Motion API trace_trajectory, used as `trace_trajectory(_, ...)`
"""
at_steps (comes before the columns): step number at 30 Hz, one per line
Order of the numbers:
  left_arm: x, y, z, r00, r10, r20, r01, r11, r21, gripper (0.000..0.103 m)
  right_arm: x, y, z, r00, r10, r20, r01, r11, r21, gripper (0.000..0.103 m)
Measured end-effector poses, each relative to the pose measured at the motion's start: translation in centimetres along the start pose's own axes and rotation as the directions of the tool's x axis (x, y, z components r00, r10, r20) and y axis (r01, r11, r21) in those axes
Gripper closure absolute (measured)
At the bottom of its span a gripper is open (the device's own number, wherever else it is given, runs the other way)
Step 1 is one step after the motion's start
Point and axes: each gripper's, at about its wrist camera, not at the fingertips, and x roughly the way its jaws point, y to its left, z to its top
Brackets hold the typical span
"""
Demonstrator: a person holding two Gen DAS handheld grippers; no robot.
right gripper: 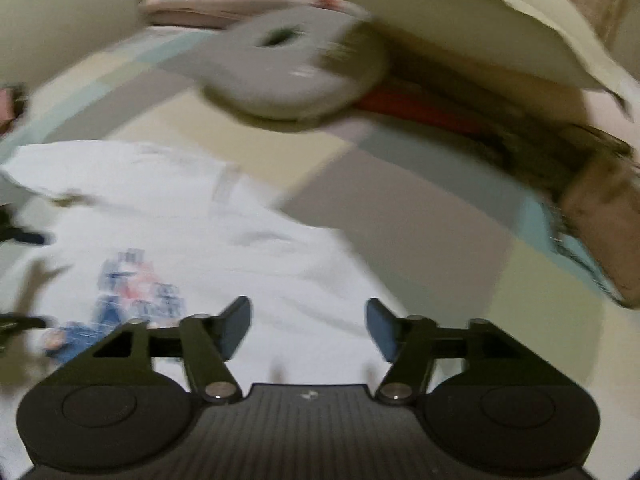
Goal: Fold clothes
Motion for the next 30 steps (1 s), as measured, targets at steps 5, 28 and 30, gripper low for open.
trace_trajectory(5, 3.1, 2.8, -0.3, 0.999, 0.015, -0.031, -0.016, 0.999, -0.033, 0.010, 5.5, 3.1, -0.8, 0.994, -0.058, -0.096, 0.058, 0.998, -0.004, 0.028)
trace_trajectory(28, 6.7, 11.4, 5.3, 0.984, -0.175, -0.031, 0.143, 0.880, -0.453, 0.009, -1.7, 9.0, -6.7, 0.995, -0.100, 0.018, 0.094, 0.973, 0.210, 0.000)
trace_trajectory(30, 9.2, 12.8, 5.3, 0.987, -0.152, -0.055, 0.107, 0.870, -0.481, 0.009, -1.8, 10.3, -8.4, 0.994, -0.104, 0.022, 0.096, 0.967, 0.234, 0.000)
